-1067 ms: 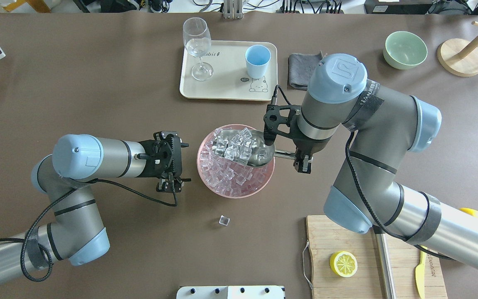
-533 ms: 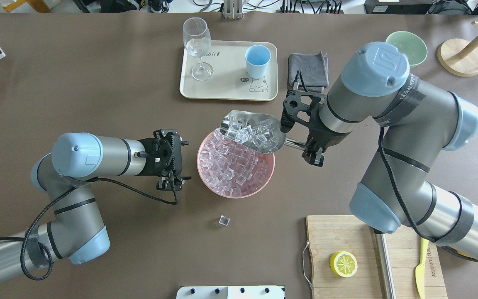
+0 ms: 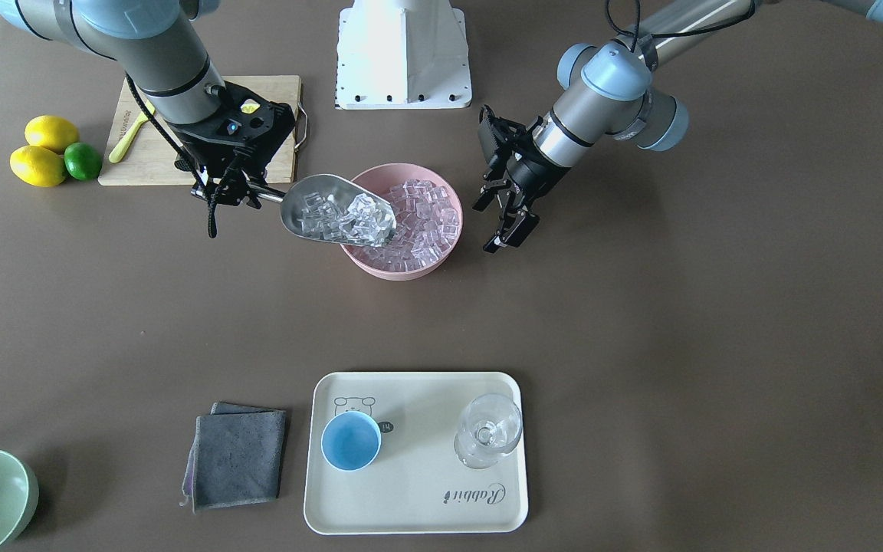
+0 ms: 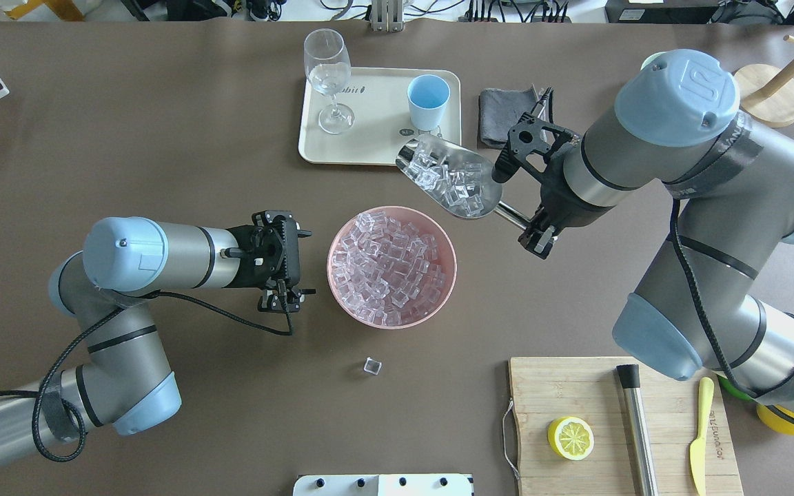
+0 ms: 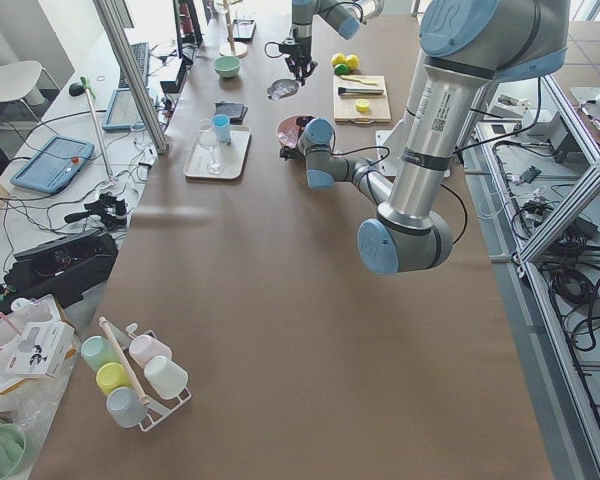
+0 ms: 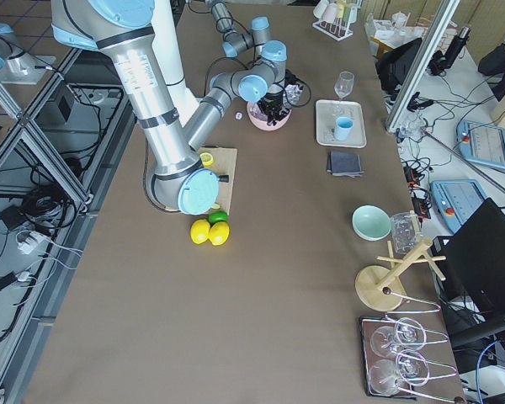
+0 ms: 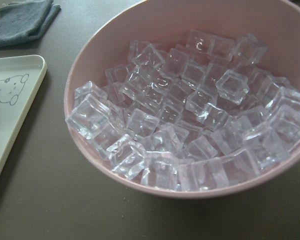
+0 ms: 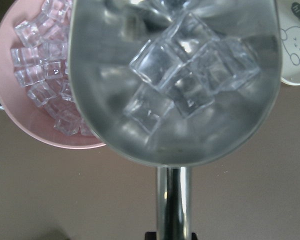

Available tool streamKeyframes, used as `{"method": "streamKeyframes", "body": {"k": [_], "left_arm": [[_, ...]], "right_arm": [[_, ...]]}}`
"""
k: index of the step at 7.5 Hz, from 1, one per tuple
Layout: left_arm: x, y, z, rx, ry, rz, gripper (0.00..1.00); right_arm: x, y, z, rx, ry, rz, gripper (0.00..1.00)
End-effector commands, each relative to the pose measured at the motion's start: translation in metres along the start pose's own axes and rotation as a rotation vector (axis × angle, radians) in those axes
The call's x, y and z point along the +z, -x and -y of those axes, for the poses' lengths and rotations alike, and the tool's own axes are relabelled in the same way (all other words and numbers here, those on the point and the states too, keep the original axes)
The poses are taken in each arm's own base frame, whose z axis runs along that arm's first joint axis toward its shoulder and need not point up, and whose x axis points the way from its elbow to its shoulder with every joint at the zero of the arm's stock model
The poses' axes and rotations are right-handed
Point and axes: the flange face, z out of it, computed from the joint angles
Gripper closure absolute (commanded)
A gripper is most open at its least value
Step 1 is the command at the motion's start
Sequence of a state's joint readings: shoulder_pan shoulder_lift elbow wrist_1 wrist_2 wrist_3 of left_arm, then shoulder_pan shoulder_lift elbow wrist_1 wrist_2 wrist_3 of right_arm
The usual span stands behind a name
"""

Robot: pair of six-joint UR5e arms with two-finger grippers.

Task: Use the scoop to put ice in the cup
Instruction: 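Carry the loaded scoop with the right gripper to the blue cup on the tray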

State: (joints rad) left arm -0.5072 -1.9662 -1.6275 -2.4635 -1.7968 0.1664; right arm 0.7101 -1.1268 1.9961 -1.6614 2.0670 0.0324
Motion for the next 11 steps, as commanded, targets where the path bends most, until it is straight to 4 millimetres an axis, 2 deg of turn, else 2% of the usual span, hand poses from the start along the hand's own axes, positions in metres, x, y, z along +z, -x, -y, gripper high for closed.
{"method": "streamKeyframes", "body": {"k": [1,2,3,4,5,7,9,11], "left_arm": [[0.000,0.001,0.003,0.002,-0.005,0.000,0.02],[0.000,0.000,0.003,0.002,-0.005,-0.003,0.02],[0.001,0.000,0.004,0.002,-0.006,-0.006,0.02],[0.002,-0.001,0.006,0.003,-0.007,-0.005,0.02],[0.004,-0.002,0.009,0.004,-0.009,-0.010,0.02],[0.008,-0.002,0.011,0.005,-0.009,-0.017,0.02],[0.011,-0.004,0.008,0.002,-0.005,-0.038,0.02],[0.012,-0.004,0.007,0.003,-0.003,-0.042,0.02]], "right_arm": [[-0.003,-0.020,-0.012,0.229,0.070,-0.029,1.00],[-0.005,-0.028,-0.016,0.270,0.115,-0.042,1.00],[-0.014,-0.035,-0.009,0.312,0.159,-0.057,1.00],[-0.021,-0.045,0.009,0.361,0.213,-0.074,1.00],[-0.018,-0.060,0.030,0.412,0.262,-0.075,1.00],[0.002,-0.121,0.076,0.555,0.331,0.018,1.00],[0.017,-0.146,0.121,0.606,0.385,0.025,1.00],[0.019,-0.154,0.170,0.659,0.467,0.024,1.00]]}}
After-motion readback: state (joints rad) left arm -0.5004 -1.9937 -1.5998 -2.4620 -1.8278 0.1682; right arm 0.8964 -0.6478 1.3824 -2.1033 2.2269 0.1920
